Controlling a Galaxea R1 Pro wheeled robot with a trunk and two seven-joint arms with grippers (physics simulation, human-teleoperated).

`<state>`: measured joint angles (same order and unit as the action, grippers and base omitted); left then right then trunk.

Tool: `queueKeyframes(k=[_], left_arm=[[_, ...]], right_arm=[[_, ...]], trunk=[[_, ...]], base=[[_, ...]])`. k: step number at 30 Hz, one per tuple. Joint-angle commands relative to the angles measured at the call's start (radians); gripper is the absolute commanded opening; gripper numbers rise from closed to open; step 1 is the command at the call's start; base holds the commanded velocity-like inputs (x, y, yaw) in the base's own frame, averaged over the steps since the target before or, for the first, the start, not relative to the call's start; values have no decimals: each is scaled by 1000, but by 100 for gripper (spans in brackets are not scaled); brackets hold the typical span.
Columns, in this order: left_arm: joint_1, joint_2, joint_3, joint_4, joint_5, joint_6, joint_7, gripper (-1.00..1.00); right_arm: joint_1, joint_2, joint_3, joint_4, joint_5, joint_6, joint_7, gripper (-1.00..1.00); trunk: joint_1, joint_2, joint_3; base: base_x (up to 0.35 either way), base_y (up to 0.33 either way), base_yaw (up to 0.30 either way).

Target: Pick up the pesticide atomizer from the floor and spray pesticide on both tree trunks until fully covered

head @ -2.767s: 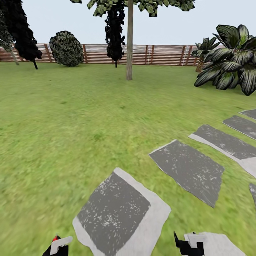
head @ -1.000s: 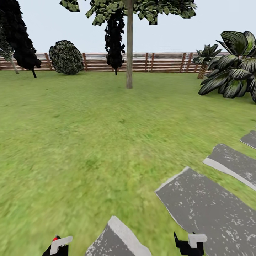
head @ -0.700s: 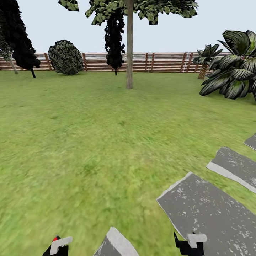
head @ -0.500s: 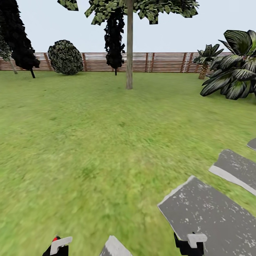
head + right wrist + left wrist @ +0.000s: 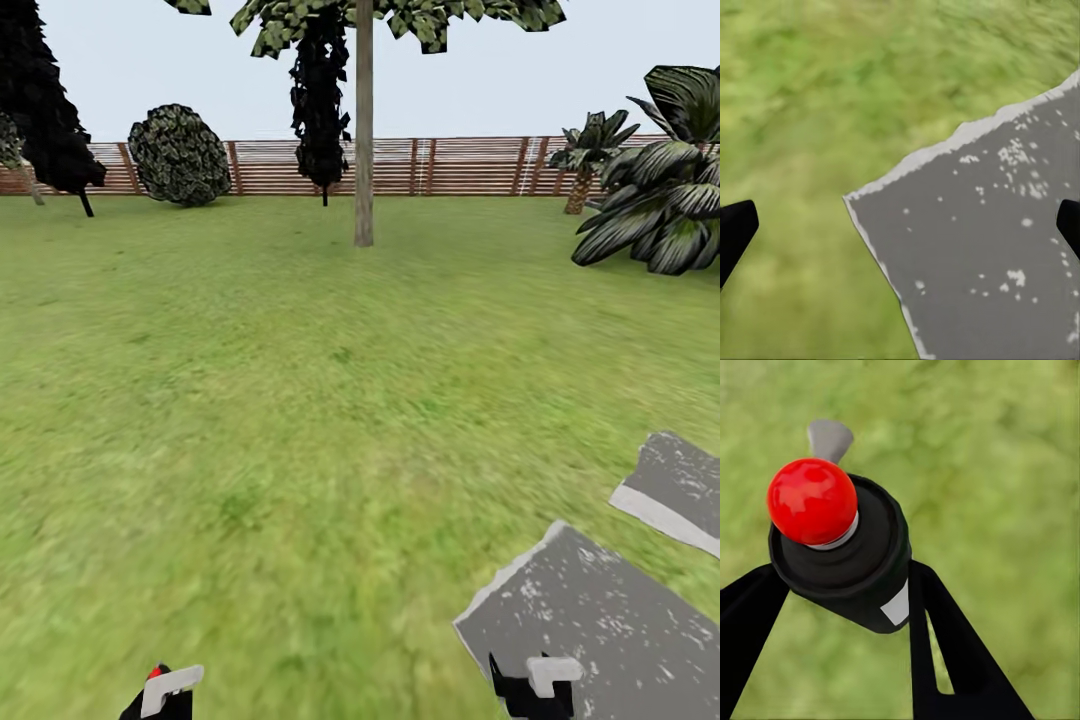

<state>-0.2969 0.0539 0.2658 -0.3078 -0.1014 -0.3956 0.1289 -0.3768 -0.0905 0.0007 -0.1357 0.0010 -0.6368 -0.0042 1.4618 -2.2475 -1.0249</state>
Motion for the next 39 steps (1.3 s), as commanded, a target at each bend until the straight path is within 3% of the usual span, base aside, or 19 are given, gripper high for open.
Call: queueKeyframes(k=[1,10,39], left_arm=[[-1,0,4,1,-11,-3,5,-100],[-1,0,4,-2,-11,-3,5,-100],[-1,0,4,-4,-11,-3,5,-100]], right_arm=[[-1,0,1,1,1,-3,0,100],[-1,0,1,1,1,-3,0,100],[-1,0,1,1,1,-3,1,100]], trunk=[[0,-1,-1],[0,-1,0],[0,-1,33]], base=[[338,0,0],[338,0,0],[338,0,0]])
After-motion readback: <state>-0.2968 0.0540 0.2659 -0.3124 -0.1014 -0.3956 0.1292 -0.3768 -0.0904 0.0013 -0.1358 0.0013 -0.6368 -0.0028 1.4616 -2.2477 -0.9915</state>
